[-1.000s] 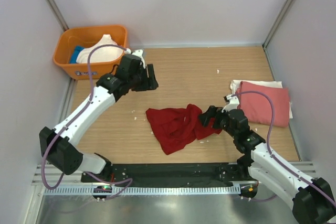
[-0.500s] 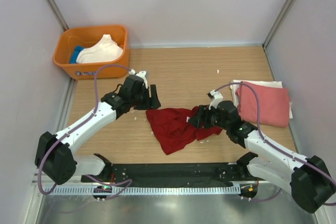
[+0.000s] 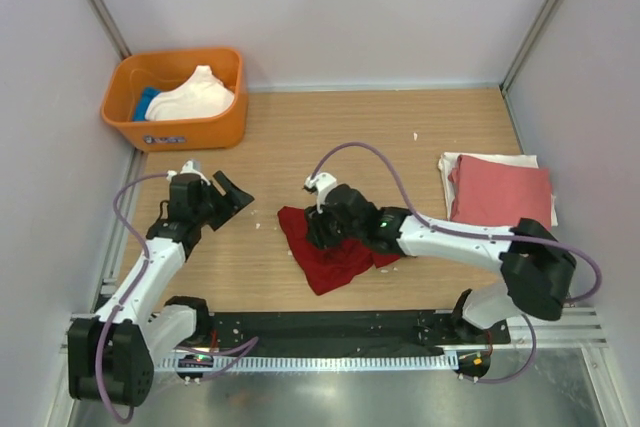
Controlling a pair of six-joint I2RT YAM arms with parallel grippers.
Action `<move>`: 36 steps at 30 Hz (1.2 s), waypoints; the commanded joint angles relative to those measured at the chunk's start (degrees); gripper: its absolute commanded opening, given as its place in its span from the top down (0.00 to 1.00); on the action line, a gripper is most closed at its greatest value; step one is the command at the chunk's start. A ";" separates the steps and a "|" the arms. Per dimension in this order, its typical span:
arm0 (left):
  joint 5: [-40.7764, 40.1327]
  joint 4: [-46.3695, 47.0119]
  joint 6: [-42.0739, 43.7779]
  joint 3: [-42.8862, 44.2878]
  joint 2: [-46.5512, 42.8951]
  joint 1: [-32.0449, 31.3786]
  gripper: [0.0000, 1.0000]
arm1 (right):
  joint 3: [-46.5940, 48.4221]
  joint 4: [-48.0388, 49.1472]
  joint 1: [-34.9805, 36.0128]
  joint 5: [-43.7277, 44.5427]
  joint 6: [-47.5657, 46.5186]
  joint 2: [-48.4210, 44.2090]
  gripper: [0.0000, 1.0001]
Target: Fold and stack the t-shirts
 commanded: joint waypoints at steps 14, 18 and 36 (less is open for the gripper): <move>9.18 5.83 -1.46 -3.62 -4.02 5.71 0.28 | 19.23 -8.71 7.65 19.56 -1.87 21.92 0.49; 9.80 6.97 -1.99 -3.97 -2.88 5.71 0.28 | 21.69 -9.77 7.65 20.96 -0.82 24.56 0.58; 14.64 11.89 -1.29 -1.70 -5.25 0.99 0.28 | 24.66 -17.05 -7.18 22.05 -5.37 2.78 0.99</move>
